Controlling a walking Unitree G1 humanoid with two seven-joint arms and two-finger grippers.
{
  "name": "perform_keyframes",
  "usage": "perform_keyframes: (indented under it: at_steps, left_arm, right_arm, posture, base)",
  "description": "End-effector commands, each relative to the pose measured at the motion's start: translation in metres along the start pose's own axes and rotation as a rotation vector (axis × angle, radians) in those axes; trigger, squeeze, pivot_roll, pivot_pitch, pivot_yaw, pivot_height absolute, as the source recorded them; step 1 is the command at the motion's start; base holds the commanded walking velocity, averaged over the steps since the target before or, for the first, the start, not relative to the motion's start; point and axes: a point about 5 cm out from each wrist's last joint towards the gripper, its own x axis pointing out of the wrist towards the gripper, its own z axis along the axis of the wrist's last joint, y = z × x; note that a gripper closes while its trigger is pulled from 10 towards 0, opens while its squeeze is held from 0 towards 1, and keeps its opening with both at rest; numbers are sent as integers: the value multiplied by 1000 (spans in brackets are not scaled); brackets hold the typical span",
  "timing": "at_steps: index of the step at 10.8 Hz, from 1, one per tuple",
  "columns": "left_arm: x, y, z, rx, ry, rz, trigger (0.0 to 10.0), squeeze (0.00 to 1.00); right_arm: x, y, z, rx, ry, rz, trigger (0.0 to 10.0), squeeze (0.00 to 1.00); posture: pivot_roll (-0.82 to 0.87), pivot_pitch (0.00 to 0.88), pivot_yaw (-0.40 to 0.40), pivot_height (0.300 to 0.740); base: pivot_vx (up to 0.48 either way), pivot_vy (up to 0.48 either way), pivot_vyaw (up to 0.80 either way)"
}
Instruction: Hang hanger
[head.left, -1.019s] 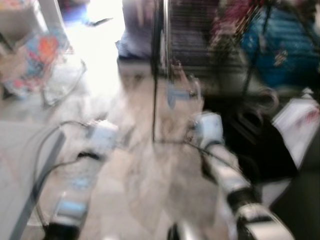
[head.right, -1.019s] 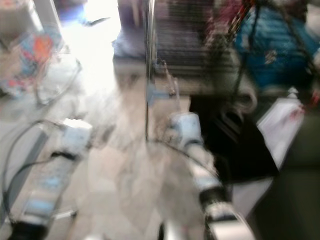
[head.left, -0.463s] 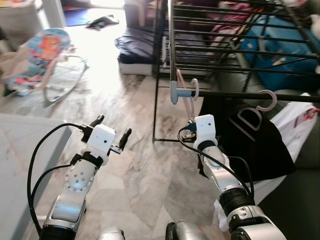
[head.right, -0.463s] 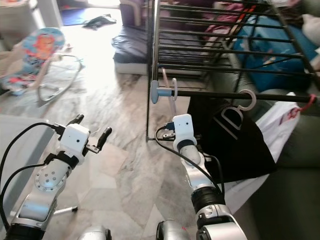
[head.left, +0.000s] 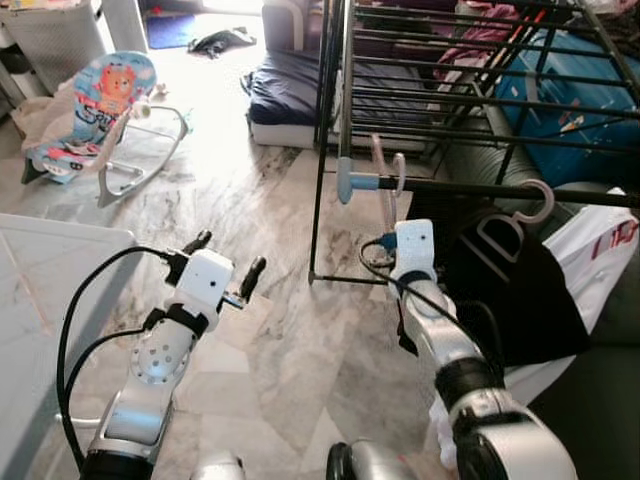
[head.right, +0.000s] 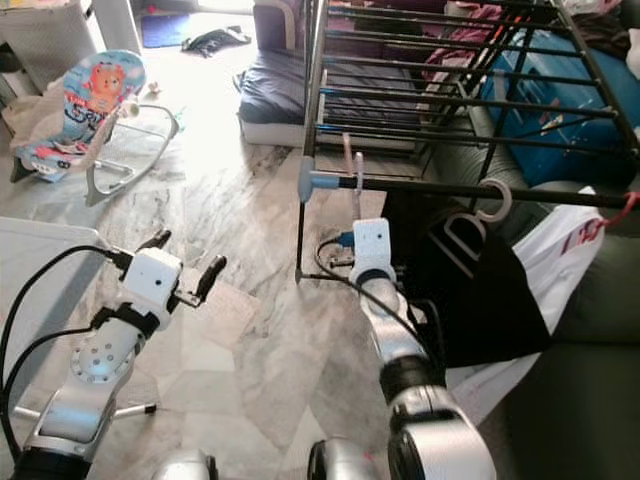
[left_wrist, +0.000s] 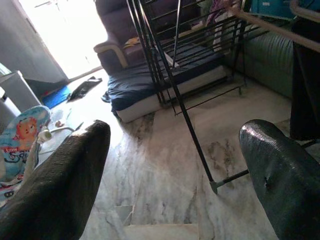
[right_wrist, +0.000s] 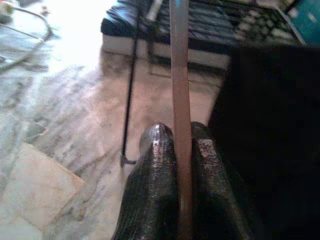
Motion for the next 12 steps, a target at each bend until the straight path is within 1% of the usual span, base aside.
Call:
perform_keyframes:
  at_steps: [1,2,3,4,5,6,7,10,11,12]
  left_arm:
    - [-1,-2,2,-2,-4,-13,10000,0]
    - [-1,-2,1,-2,-1,-13,10000,0]
    - [-1,-2,1,-2,-1,-13,10000,0]
    - [-1,-2,1,-2,-2,-15,10000,0]
    - [-1,-3,1,-3,-2,-17,10000,0]
    - [0,-3,1,-1,-1,-22,10000,0]
    - [0,-3,1,1,0,-22,10000,0]
    - [1,-4,1,2,3,-24,10000,0]
    - [1,-4,1,2,6,-24,10000,0]
    - [1,-4,0,2,7,-22,10000,0]
  right_arm:
    - [5,-13,10,37,-2,-77,10000,0]
    - [6,-13,6,63,27,-74,10000,0]
    - [6,-14,4,61,39,-81,10000,0]
    - [4,-17,-5,78,86,-99,10000,0]
    - [3,-18,-9,102,107,-101,10000,0]
    - [2,-15,-17,123,153,-81,10000,0]
    - [1,-7,-19,115,169,-22,10000,0]
    - [1,12,-18,85,170,85,10000,0]
    - [-1,16,-21,78,188,114,10000,0]
    - [-3,23,-24,71,200,174,10000,0]
  posture:
    - [36,74,-60,740]
    - [36,74,-60,740]
    - [36,74,-60,740]
    - [34,77,-61,740]
    - [33,76,-59,740]
    - [32,75,-57,740]
    - [33,75,-56,740]
    - [37,73,-58,740]
    - [36,73,-60,740]
    - [35,73,-60,740]
  base:
    - [0,0,0]
    - [0,0,0]
    - [0,0,0]
    - [0,0,0]
    - [0,0,0]
    - [0,0,0]
    - [0,0,0]
    - [0,0,0]
    - [0,0,0]
    - [0,0,0]
